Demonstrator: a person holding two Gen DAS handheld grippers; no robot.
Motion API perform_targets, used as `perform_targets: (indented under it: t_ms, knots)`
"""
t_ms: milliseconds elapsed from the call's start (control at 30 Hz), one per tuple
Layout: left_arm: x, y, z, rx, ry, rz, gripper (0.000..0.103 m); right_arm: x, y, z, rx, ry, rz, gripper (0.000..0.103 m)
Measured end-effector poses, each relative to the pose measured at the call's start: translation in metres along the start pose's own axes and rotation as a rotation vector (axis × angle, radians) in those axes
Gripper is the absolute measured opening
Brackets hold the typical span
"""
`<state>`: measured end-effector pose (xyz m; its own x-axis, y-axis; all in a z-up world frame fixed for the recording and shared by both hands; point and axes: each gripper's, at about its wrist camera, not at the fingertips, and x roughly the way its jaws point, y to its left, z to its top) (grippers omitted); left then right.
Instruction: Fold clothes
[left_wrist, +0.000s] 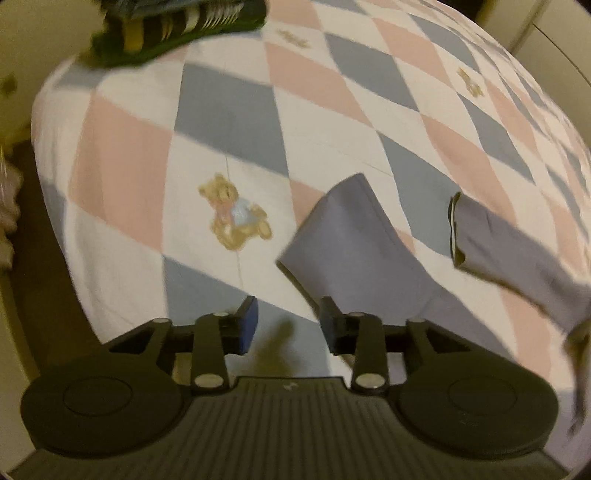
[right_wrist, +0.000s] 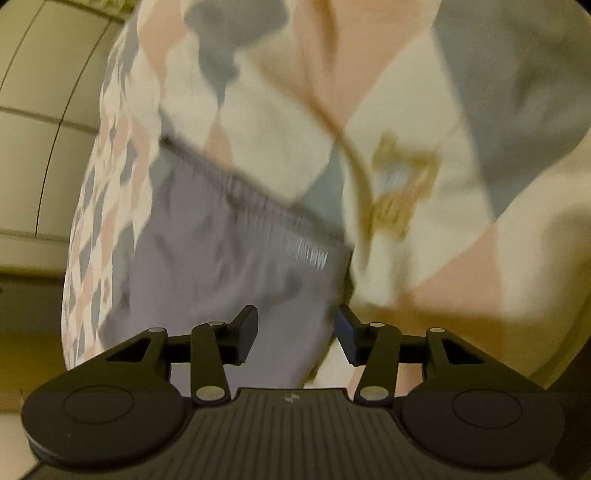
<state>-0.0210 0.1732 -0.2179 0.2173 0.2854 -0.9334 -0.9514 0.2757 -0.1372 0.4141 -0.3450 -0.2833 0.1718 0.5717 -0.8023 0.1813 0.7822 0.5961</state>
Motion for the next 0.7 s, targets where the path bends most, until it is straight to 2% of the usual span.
perform_targets:
  t_ms: [33, 133, 233, 267, 300, 333, 400, 467, 533, 600, 667, 700]
  knots:
    - [0.009, -0.001, -0.002, -0.034, 0.018, -0.002, 0.041, 0.008, -0.002, -0.004, 0.002, 0.012, -0.009, 0.054]
    - [0.039, -0.003, -0.004, -0.108, 0.048, 0.013, 0.042, 0.028, -0.009, -0.015, 0.014, 0.029, -0.031, 0.055]
    - [0.058, -0.005, 0.004, -0.149, 0.009, 0.014, 0.041, 0.033, -0.01, -0.019, 0.027, 0.0, -0.063, 0.055]
    - [0.06, -0.005, 0.009, -0.159, -0.008, 0.0, 0.038, 0.036, -0.009, -0.02, 0.028, -0.009, -0.078, 0.055]
    - [0.061, -0.005, 0.015, -0.16, -0.021, -0.013, 0.005, 0.038, -0.008, -0.021, 0.028, -0.018, -0.095, 0.049]
    - [0.058, -0.006, 0.021, -0.146, -0.033, -0.027, 0.001, 0.04, -0.005, -0.021, 0.022, -0.015, -0.121, 0.044]
    - [0.029, -0.018, 0.029, -0.036, -0.122, -0.079, 0.001, 0.043, -0.001, -0.021, 0.023, -0.013, -0.146, 0.044]
    - [-0.011, -0.035, 0.026, 0.145, -0.231, -0.117, 0.002, 0.044, 0.004, -0.021, 0.016, -0.013, -0.179, 0.043]
    - [-0.041, -0.049, 0.013, 0.33, -0.326, -0.093, 0.01, 0.046, 0.01, -0.024, 0.019, -0.025, -0.208, 0.044]
    - [-0.036, -0.048, 0.004, 0.416, -0.322, -0.035, 0.016, 0.05, 0.017, -0.027, 0.014, -0.037, -0.238, 0.047]
    - [0.0, -0.035, 0.006, 0.406, -0.224, 0.07, 0.021, 0.055, 0.026, -0.031, -0.005, -0.047, -0.276, 0.052]
    - [0.017, -0.024, 0.01, 0.369, -0.172, 0.116, 0.021, 0.057, 0.031, -0.033, -0.014, -0.051, -0.295, 0.055]
